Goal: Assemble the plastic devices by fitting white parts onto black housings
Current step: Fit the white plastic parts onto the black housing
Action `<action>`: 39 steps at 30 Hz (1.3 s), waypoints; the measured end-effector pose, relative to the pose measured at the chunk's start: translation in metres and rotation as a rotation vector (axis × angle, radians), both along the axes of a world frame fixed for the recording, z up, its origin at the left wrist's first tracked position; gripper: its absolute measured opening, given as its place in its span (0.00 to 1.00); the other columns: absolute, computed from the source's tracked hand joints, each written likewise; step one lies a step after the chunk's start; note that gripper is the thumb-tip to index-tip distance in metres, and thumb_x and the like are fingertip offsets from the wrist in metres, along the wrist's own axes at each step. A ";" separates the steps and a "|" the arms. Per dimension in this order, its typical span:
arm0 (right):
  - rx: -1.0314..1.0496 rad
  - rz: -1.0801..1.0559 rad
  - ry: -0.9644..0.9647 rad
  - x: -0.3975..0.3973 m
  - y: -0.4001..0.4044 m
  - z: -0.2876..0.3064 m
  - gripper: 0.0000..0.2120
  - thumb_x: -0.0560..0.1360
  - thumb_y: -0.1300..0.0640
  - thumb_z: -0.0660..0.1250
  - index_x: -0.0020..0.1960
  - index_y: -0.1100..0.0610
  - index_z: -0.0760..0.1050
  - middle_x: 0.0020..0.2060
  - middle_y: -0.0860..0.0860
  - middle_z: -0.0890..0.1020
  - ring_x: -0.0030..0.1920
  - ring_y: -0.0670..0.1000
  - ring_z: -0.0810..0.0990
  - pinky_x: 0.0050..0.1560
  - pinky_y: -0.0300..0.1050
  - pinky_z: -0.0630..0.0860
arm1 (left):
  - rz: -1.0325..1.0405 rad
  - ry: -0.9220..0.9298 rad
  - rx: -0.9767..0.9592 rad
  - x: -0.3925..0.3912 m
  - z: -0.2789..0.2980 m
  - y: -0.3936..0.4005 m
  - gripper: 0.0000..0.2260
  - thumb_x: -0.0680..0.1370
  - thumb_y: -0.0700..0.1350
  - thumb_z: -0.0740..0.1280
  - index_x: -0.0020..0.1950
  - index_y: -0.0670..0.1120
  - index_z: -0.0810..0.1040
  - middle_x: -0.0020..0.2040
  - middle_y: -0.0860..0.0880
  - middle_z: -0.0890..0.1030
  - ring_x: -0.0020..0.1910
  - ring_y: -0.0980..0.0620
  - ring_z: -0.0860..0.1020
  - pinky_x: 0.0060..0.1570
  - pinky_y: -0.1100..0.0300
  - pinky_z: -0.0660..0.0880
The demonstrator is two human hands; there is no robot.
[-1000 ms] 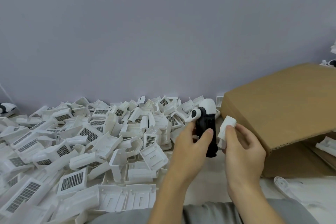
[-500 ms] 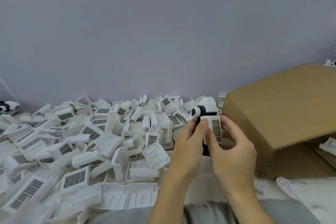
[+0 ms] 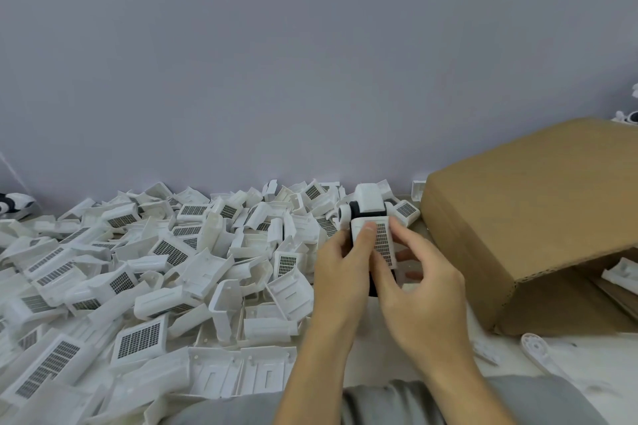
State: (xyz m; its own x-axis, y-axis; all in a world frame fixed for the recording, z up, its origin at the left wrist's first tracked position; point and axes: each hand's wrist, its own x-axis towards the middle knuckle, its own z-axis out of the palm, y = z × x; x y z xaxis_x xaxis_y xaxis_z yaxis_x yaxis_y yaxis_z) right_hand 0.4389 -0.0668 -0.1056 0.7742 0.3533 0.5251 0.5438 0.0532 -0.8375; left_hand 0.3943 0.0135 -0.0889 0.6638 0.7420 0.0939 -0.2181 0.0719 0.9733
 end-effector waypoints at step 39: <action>0.315 0.325 0.686 0.010 -0.004 0.004 0.16 0.68 0.45 0.71 0.47 0.54 0.87 0.46 0.57 0.87 0.51 0.56 0.86 0.59 0.59 0.80 | -0.042 0.100 0.404 0.001 -0.003 -0.003 0.25 0.83 0.56 0.60 0.33 0.41 0.75 0.26 0.52 0.73 0.27 0.56 0.70 0.26 0.63 0.66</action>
